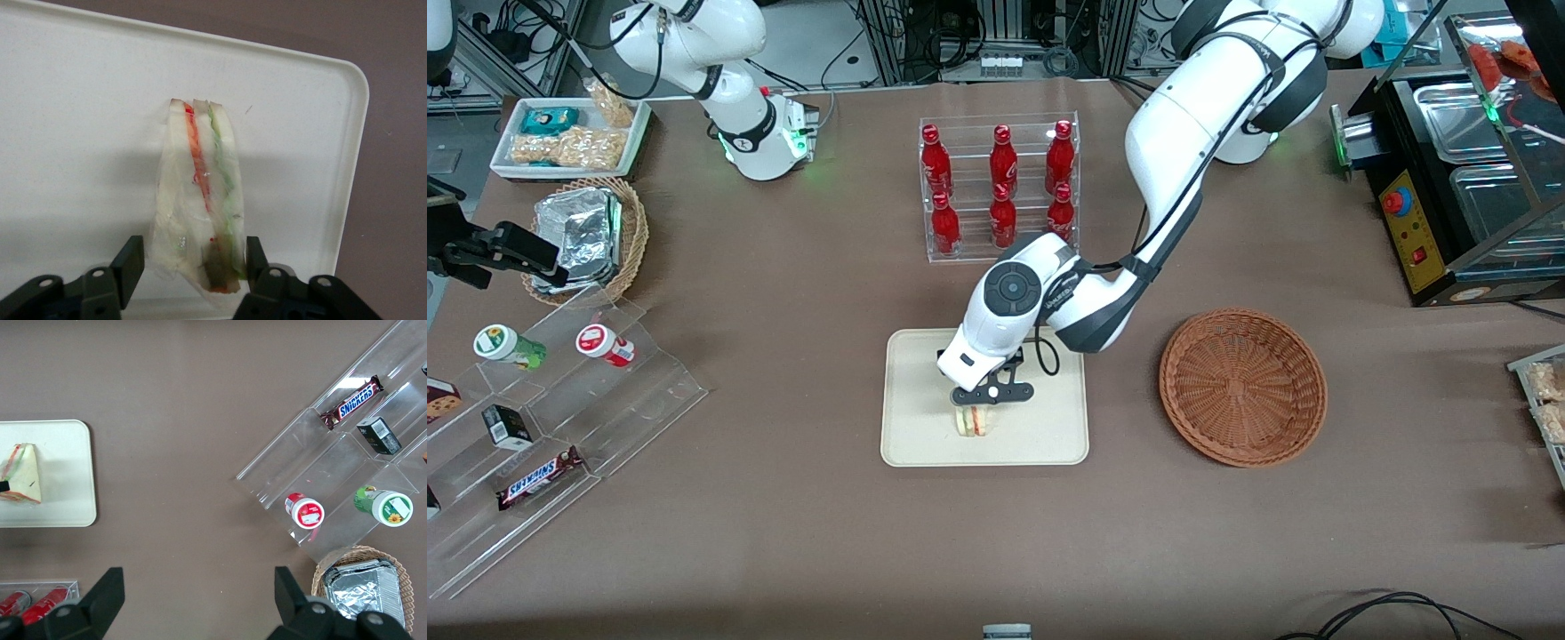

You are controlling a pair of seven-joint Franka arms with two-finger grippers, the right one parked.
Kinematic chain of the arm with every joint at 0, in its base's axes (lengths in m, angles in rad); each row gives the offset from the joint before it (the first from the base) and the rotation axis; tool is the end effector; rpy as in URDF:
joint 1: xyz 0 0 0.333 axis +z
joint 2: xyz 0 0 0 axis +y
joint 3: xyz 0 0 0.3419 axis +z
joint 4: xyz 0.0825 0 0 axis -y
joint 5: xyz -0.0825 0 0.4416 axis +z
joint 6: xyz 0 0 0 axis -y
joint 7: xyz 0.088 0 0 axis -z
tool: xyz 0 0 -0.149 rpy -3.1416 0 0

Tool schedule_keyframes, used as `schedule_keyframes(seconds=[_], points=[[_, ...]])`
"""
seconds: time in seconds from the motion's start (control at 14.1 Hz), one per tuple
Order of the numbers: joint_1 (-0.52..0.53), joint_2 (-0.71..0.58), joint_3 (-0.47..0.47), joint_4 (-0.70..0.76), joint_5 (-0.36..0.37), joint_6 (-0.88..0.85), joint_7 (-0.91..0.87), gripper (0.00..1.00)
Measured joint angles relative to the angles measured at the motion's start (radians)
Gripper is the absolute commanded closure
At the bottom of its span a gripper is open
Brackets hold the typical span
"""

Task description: Place sandwich from basket to tray

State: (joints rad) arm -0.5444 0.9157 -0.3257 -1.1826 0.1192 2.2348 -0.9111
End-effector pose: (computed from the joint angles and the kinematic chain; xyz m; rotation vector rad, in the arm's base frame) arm 0.6117 -0.5987 0.2141 2.9057 0.1734 -0.0008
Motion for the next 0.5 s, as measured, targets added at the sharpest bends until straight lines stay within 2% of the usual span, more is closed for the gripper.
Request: schedule_keyframes(seconds=[0.21,0.5], points=[[0.007,-0.082,0.001,0.012,0.001,-0.114,-0.008,0.00],[0.071,-0.313,0.006,-0.033,0.008,-0.365,-0.007,0.00]])
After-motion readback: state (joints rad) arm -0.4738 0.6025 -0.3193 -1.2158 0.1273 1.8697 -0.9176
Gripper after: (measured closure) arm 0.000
